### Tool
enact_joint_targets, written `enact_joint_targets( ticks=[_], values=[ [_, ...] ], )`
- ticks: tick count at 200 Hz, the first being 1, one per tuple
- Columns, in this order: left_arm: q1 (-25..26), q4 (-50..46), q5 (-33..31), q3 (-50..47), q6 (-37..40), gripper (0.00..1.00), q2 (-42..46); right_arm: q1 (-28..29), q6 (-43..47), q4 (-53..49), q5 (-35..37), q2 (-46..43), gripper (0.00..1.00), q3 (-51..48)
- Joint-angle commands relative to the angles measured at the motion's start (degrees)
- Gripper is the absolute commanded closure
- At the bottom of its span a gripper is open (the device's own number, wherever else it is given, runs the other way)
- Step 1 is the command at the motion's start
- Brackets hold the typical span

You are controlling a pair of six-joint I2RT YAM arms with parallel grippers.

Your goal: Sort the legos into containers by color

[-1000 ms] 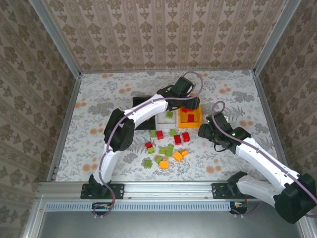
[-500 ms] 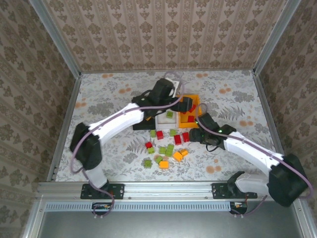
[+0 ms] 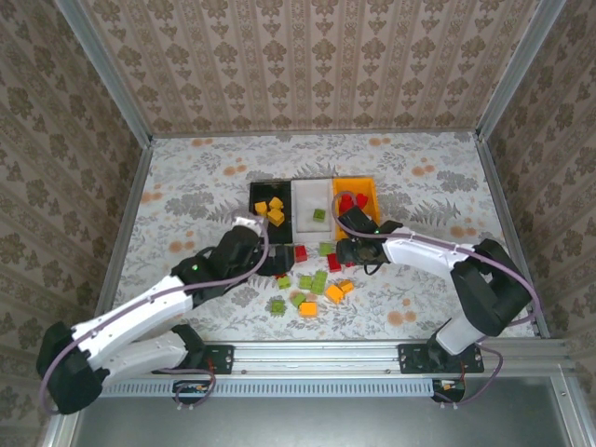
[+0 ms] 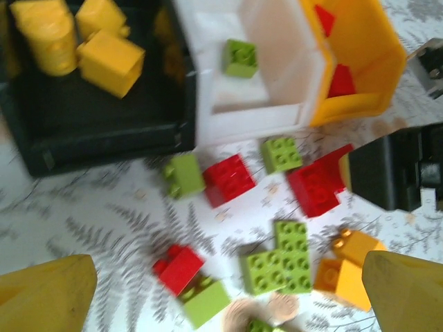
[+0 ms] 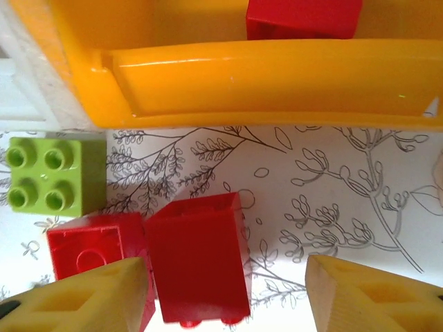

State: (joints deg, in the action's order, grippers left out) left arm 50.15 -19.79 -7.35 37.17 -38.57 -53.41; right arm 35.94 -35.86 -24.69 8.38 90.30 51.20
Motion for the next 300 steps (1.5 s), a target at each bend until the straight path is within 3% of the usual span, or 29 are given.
enact_joint_targets(
  ticks=[1,55,101,147,177,215,244,300],
  values=[
    [-0.57,-4.36,-4.45,-4.03,-5.13,0.0,5.24,0.18,0.36,0.34,1.08,2.82,0.4,1.67],
    [-3.76,-6.74,-4.67,-8.15,-6.01,0.0,9.55,0.18,0.43,0.44,-0.53,1.02,0.68,0.75],
    [-5.13,-5.21,-2.32,-8.84,-4.63,0.0,9.38,-0.36,1.84,-5.21,0.36,-9.42,0.72,4.98],
    [-6.12,-3.69,0.53,-8.63,-3.91,0.0,7.29,-6.06,2.66,-7.1,3.0,-1.64,0.7,15.62],
    [-6.47,-3.36,2.0,-8.17,-3.62,0.0,5.49,-7.96,3.47,-8.53,5.71,7.91,0.69,23.39],
    [-6.58,-3.11,3.42,-8.38,-3.19,0.0,4.54,-9.0,3.56,-10.01,6.69,13.48,0.63,28.8],
    [-6.64,-2.29,4.71,-8.78,-2.74,0.0,4.5,-9.05,2.88,-11.12,5.8,13.22,0.34,30.01],
    [-5.01,-1.3,11.57,-6.78,0.2,0.0,-1.94,-5.93,2.33,-9.75,2.87,3.14,0.31,21.66]
  ],
)
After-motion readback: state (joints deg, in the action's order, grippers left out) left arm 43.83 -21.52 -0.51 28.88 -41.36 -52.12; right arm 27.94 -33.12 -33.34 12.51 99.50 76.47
